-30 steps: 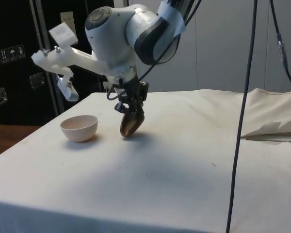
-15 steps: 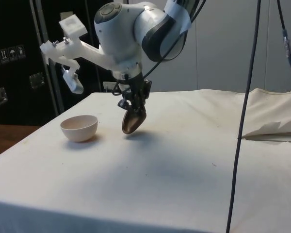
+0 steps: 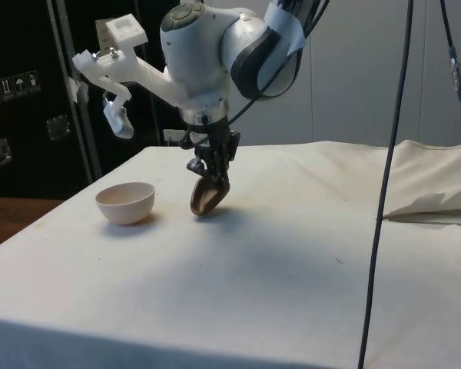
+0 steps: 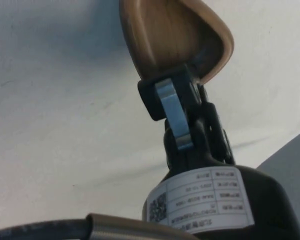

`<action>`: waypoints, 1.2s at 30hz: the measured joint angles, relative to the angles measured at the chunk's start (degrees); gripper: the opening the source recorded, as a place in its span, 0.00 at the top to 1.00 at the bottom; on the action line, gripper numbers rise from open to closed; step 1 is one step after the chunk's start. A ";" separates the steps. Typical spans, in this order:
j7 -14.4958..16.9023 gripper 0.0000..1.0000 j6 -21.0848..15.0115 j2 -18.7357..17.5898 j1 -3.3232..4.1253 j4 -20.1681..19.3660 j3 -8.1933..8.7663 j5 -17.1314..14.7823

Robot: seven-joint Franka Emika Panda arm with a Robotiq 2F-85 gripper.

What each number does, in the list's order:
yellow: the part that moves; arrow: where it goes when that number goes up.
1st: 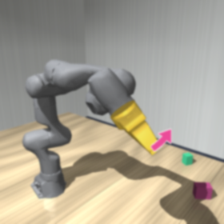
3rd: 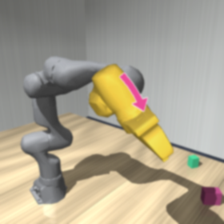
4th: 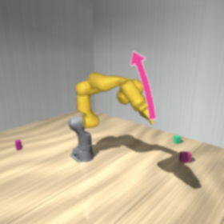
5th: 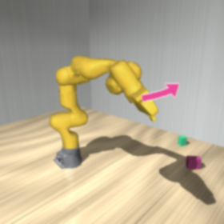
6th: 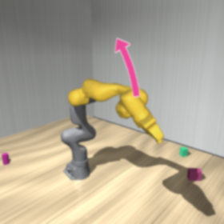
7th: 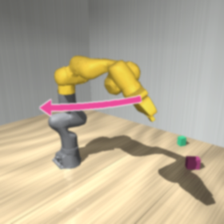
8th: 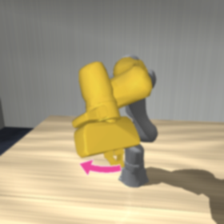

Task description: Pour the coffee beans from the cup into the bowl.

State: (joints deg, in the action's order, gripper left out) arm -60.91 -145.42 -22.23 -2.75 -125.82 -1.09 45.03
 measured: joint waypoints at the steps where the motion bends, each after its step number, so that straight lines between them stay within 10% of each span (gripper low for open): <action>1: 0.40 0.99 -0.52 0.00 0.00 -0.23 0.23 -0.23; 36: 19.65 0.99 -12.32 -0.11 0.00 -4.13 4.76 -15.70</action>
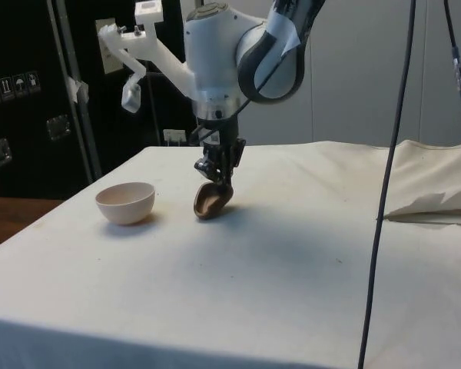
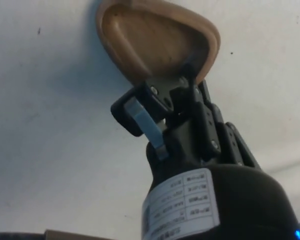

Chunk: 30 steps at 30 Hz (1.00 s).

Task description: Pour the coffee beans from the cup into the bowl.

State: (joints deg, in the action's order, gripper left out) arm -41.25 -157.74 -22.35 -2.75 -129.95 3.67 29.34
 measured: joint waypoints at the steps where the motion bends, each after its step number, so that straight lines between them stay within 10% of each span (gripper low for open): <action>1: 0.69 0.99 -0.23 -0.11 0.00 0.00 0.00 -0.63; 30: 20.57 0.99 -3.27 -1.20 0.06 -0.17 -0.69 -18.68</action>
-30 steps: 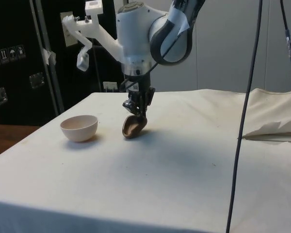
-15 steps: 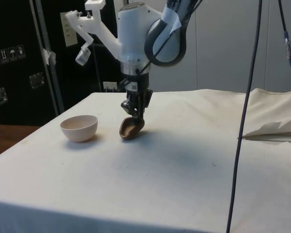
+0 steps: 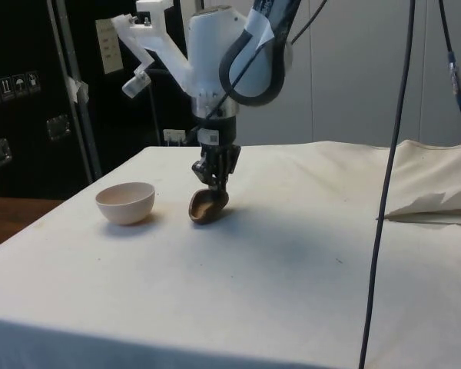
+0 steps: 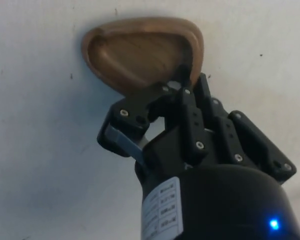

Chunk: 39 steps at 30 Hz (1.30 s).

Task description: Pour the coffee beans from the cup into the bowl.

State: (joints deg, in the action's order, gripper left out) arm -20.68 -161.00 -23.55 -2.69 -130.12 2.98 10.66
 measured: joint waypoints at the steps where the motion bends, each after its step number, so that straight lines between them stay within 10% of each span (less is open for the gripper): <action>1: 1.89 0.99 -0.06 0.00 -0.06 -0.11 0.00 -1.66; 17: 13.12 0.94 -0.29 0.00 0.00 -0.69 -0.06 -12.61; 33: 13.12 0.05 -0.29 -0.11 0.06 -0.63 -0.06 -12.72; 39: 13.12 0.00 0.17 0.92 0.06 -0.57 0.00 -12.72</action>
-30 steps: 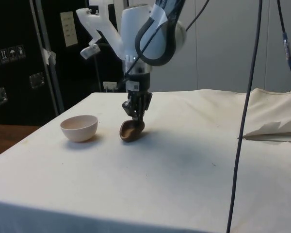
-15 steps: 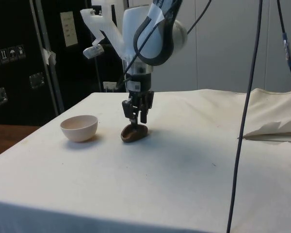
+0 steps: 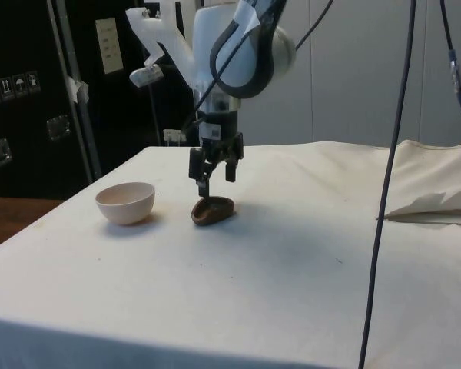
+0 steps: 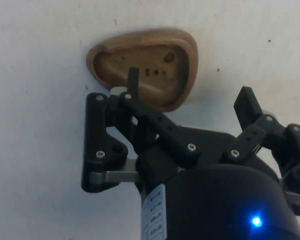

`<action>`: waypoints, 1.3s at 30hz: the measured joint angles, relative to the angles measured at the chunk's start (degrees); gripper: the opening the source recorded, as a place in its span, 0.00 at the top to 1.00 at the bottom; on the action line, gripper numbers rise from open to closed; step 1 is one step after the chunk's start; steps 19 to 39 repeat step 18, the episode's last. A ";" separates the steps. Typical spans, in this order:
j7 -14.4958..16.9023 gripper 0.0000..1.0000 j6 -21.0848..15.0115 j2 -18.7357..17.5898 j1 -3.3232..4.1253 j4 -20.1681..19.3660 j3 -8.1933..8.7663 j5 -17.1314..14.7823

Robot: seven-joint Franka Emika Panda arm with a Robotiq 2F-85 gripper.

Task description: Pour the coffee beans from the cup into the bowl.

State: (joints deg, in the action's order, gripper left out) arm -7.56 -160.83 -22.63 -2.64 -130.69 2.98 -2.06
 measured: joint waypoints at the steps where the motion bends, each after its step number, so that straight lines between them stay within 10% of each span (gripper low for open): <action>1: 0.00 0.00 0.80 1.15 0.00 -0.17 0.00 0.00; 17: 0.06 0.00 7.91 9.11 0.00 -0.86 0.17 0.00; 39: 0.06 0.00 7.91 9.11 0.00 -0.86 0.17 0.00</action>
